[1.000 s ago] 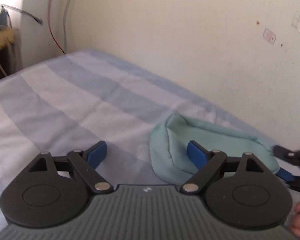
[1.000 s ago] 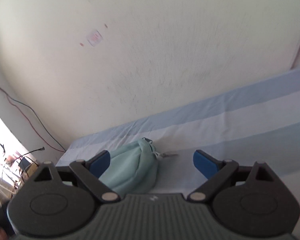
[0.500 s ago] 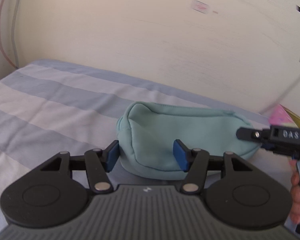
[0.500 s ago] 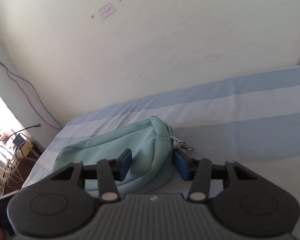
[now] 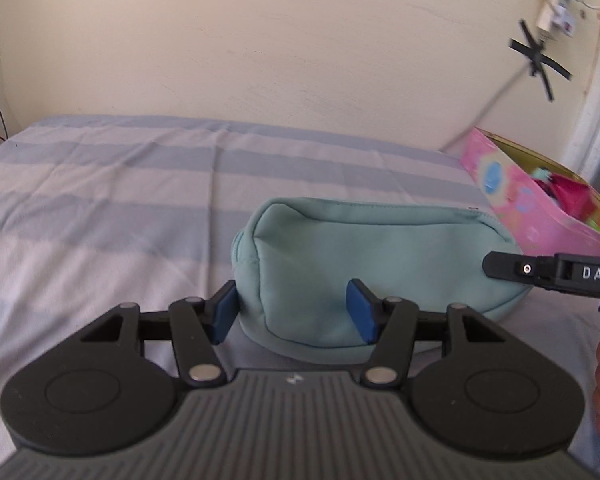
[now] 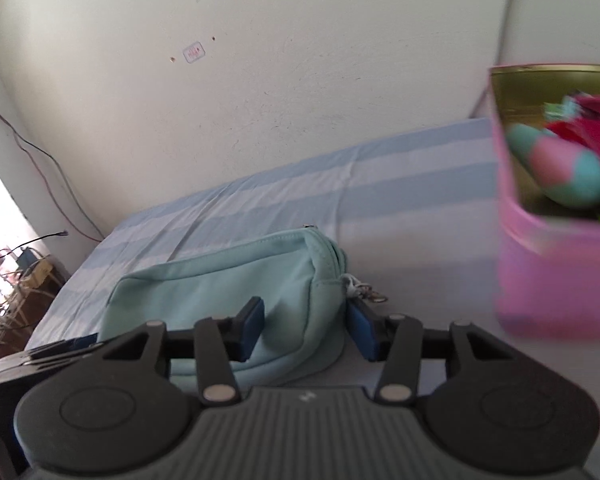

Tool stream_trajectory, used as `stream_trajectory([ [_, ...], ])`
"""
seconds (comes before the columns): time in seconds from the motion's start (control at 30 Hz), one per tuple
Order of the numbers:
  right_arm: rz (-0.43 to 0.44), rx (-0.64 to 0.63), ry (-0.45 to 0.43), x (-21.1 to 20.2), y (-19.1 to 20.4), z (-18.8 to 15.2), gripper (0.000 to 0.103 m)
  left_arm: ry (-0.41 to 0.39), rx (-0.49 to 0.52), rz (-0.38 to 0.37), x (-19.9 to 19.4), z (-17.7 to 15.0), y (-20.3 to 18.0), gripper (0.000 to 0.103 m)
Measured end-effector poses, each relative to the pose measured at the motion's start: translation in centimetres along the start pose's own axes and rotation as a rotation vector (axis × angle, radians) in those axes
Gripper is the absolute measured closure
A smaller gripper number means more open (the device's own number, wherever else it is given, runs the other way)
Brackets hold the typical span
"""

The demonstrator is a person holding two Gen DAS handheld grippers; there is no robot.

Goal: Organize objects
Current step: 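Lift the mint-green pouch with the left gripper and carry it over the tin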

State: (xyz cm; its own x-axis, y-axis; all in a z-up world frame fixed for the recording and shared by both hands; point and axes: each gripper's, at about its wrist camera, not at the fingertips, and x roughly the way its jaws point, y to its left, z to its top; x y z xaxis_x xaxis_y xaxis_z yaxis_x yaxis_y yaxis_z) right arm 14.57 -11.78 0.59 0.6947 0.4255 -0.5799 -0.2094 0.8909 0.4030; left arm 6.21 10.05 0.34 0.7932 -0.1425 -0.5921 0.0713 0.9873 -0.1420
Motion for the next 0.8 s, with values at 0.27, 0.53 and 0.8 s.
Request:
stream_trajectory([
  [0.27,-0.044,0.037,-0.072,-7.7,-3.8,-4.5,0.056,0.034,0.137,-0.098,-1.6,-1.8,-7.1,0.043],
  [0.53,-0.192,0.139,-0.184,-16.4,-10.6,-8.3,0.056,0.066,0.318,-0.245,-0.4,-2.6,-16.9,0.043],
  [0.8,-0.221,0.236,-0.326,-22.4,-16.0,-7.6,0.056,-0.053,0.336,-0.317,-1.1,2.8,-22.7,0.043],
])
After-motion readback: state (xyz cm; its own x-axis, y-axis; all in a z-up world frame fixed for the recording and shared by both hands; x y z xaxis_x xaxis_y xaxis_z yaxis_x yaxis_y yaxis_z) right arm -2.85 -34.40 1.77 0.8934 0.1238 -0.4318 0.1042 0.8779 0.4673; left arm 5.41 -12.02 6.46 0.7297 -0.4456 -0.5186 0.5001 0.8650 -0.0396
